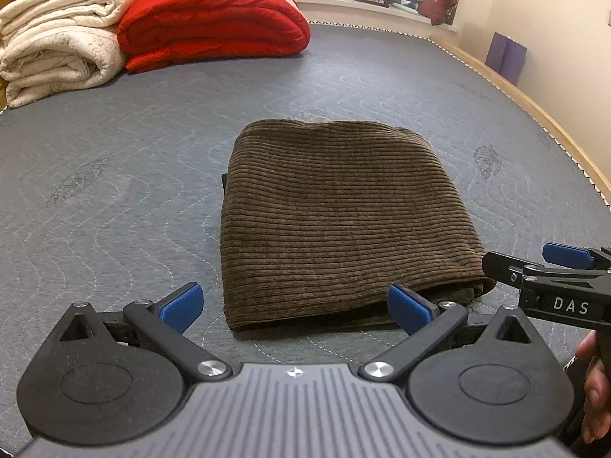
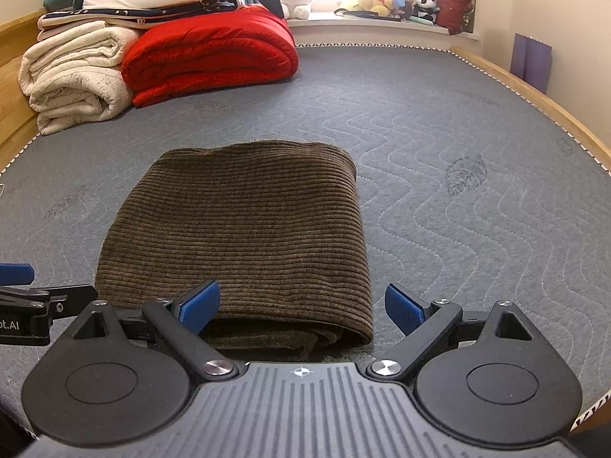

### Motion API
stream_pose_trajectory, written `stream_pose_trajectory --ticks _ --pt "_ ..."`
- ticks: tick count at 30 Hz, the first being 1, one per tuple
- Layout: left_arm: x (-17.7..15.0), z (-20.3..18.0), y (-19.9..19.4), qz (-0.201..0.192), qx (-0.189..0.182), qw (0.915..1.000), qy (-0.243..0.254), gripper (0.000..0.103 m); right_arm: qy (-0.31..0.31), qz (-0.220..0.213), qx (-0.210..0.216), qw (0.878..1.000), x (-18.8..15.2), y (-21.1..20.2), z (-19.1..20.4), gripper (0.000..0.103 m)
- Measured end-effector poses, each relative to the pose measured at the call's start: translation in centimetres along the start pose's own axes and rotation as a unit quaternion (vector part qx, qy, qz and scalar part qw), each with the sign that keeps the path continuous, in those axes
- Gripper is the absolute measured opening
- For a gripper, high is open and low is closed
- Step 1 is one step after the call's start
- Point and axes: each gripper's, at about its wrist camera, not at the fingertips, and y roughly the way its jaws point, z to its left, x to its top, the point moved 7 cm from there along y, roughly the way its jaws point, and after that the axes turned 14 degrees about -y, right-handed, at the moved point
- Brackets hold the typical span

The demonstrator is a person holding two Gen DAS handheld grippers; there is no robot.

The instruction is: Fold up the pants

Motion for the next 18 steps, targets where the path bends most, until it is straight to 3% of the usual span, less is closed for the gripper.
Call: stream_pose_trajectory --ticks 18 --pt "-0.07 0.05 0.19 0.005 -0.002 1.0000 -0.001 0.103 -0.004 0.001 0.005 1.000 -0.01 0.11 0.22 0.094"
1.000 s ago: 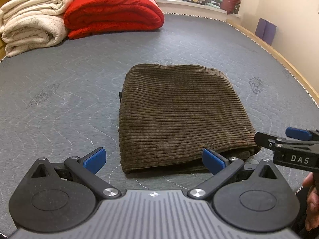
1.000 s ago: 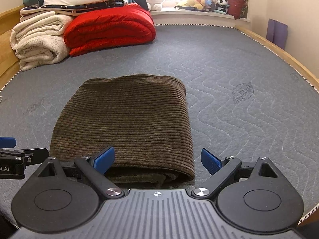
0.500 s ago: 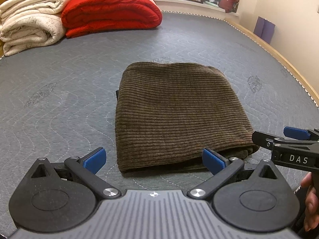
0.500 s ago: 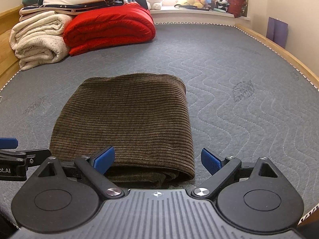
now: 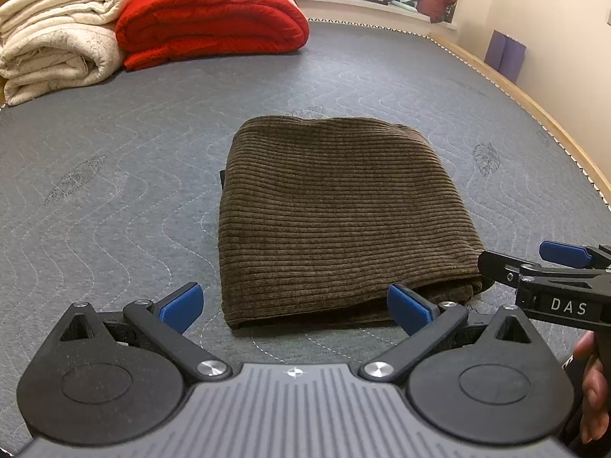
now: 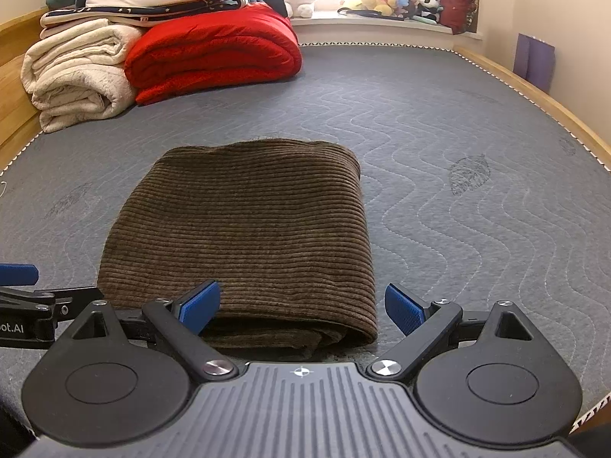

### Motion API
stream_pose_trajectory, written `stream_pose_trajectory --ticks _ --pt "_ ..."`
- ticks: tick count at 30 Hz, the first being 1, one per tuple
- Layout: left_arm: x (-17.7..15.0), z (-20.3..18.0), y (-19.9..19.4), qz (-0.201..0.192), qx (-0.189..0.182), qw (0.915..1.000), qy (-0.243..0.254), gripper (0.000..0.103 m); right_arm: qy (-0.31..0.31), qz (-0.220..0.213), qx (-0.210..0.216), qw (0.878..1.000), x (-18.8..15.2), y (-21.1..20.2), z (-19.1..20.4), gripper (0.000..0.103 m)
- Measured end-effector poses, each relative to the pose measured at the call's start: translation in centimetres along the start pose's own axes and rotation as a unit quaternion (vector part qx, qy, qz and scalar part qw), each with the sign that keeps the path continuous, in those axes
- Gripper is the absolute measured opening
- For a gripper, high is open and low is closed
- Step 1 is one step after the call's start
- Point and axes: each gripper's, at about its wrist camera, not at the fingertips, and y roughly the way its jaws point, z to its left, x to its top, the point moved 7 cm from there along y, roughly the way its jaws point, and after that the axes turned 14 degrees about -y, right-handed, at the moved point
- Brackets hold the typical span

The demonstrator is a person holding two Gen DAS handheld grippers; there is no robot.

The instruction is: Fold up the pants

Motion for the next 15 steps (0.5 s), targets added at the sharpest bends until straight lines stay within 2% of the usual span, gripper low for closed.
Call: stream_pose_trajectory --ticks 15 --pt "-0.09 0.11 0.10 0.002 0.000 1.0000 -0.001 0.103 0.002 0.003 0.003 1.000 -0.13 0.08 0.01 0.094"
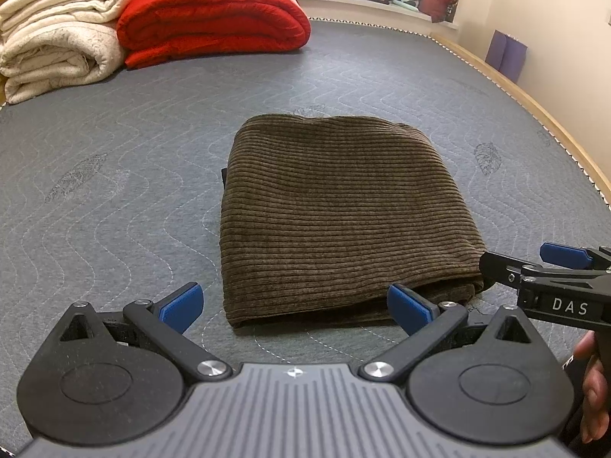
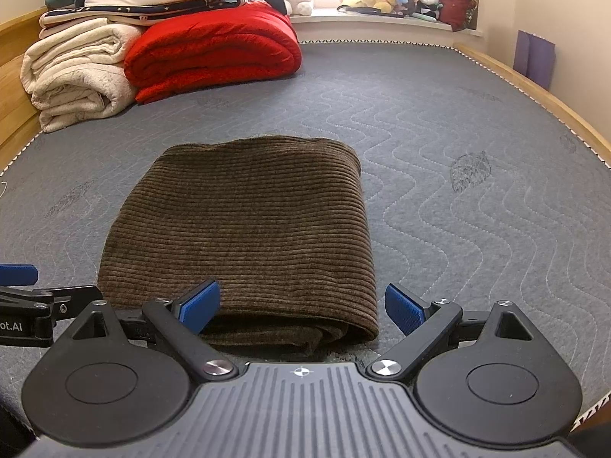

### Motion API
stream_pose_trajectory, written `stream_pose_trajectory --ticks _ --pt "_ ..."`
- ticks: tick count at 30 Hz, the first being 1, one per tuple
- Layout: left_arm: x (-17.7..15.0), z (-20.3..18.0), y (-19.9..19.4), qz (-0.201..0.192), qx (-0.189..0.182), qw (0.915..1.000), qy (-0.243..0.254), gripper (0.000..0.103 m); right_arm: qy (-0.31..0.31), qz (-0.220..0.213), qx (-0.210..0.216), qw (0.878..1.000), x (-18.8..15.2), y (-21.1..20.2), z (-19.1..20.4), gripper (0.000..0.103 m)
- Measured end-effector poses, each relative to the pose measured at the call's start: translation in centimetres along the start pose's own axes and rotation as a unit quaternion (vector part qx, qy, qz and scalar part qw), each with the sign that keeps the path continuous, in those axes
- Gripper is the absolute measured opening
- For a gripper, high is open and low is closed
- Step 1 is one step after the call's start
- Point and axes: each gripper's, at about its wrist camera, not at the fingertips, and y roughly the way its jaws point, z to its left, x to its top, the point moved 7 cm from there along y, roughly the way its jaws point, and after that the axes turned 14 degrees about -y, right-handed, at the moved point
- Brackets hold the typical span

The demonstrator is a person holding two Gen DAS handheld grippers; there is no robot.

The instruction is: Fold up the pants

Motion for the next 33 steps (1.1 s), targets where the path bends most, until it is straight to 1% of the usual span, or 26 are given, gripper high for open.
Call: stream_pose_trajectory --ticks 33 --pt "0.05 0.08 -0.01 0.000 -0.006 1.0000 0.003 0.103 0.001 0.002 0.004 1.000 0.08 0.15 0.12 0.094"
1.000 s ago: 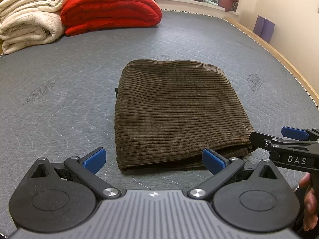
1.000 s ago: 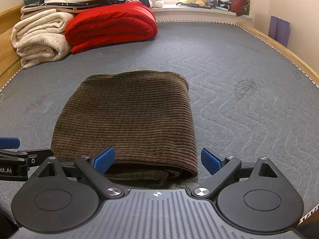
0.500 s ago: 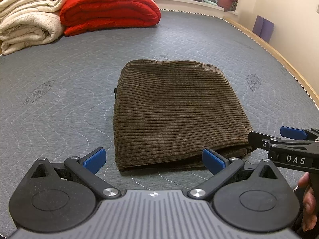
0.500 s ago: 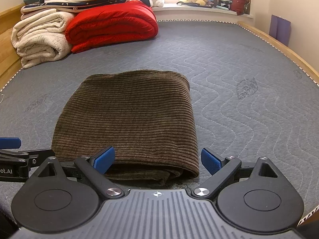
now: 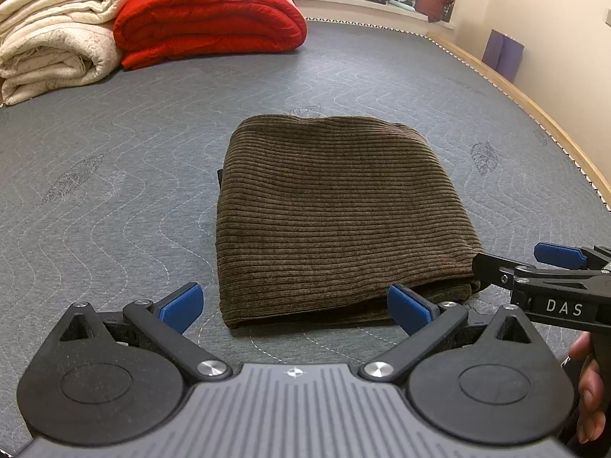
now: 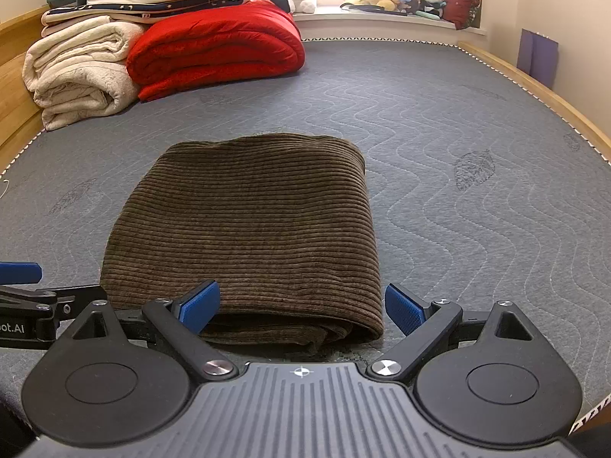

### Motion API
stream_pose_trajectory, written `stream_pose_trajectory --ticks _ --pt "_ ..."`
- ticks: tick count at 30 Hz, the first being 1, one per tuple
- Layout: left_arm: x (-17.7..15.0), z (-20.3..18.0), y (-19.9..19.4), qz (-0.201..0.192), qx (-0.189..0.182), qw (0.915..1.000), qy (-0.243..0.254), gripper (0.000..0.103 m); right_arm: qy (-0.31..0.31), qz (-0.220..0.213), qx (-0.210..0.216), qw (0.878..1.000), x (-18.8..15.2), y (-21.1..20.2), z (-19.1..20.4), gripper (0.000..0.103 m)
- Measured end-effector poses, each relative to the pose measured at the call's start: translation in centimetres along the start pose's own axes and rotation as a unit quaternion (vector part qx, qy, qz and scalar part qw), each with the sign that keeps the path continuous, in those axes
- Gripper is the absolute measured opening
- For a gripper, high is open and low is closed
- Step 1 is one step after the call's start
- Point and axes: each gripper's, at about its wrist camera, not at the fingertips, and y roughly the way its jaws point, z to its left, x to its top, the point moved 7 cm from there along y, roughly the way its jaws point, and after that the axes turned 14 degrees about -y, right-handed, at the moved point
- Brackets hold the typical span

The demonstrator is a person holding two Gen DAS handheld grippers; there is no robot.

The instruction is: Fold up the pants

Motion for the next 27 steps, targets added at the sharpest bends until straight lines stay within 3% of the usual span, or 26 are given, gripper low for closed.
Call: stream_pose_trajectory --ticks 27 --pt "0.05 0.32 -0.12 -0.001 -0.003 1.0000 0.004 0.103 0.001 0.000 0.000 1.000 0.02 0.01 0.06 0.094"
